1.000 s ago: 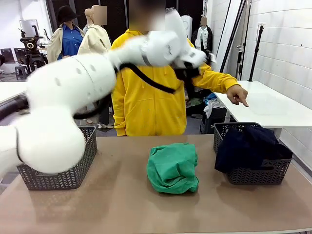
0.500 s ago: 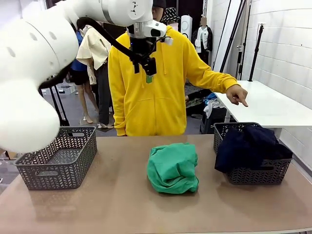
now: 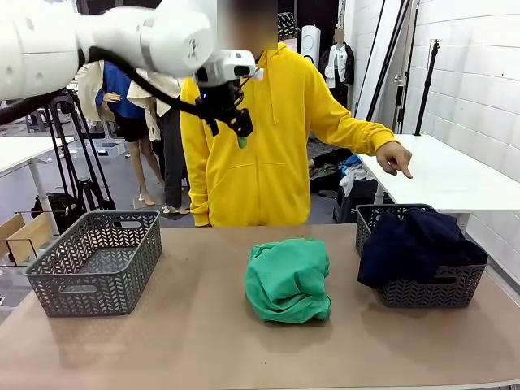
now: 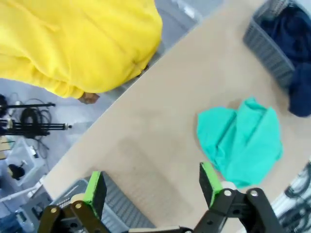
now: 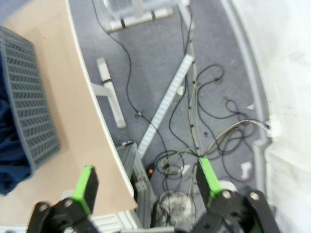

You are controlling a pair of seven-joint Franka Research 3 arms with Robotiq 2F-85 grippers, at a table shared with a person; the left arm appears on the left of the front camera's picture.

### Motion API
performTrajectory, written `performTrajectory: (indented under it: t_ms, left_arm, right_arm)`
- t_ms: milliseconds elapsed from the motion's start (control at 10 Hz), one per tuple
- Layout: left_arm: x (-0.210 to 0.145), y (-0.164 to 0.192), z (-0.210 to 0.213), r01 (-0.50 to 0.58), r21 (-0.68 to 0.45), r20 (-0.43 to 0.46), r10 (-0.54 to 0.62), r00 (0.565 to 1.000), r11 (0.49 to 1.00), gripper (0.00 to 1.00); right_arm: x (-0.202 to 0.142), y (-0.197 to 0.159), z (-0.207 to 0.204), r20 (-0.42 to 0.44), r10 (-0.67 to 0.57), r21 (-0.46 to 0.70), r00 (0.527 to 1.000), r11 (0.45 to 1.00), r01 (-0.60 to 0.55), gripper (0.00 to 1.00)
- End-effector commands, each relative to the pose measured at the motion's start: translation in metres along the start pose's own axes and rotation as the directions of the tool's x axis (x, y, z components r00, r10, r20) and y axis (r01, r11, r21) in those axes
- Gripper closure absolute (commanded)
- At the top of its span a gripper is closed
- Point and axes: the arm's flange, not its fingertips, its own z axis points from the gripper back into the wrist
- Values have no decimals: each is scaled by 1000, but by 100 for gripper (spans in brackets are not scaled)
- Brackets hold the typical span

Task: Sort the tops and bottoms.
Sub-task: Sort the clothes according to human instructions, then lift clothes from the center of the table with your right hand.

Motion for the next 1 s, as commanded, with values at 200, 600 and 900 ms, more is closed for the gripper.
performTrajectory:
  t_ms: [200, 600, 900]
  left_arm:
    - [-24, -2, -14, -38, 16, 46, 37, 998, 999, 0]
    - [-24, -2, -14, -38, 16, 46, 37, 998, 999, 0]
    - [-24, -2, -14, -38, 16, 46, 37, 998, 999, 0]
  right_arm:
    - [-1, 0, -1, -2, 14, 0, 1000, 1000, -14, 0]
    - [-1, 0, -1, -2, 14, 0, 1000, 1000, -14, 0]
    - [-1, 0, -1, -2, 14, 0, 1000, 1000, -14, 0]
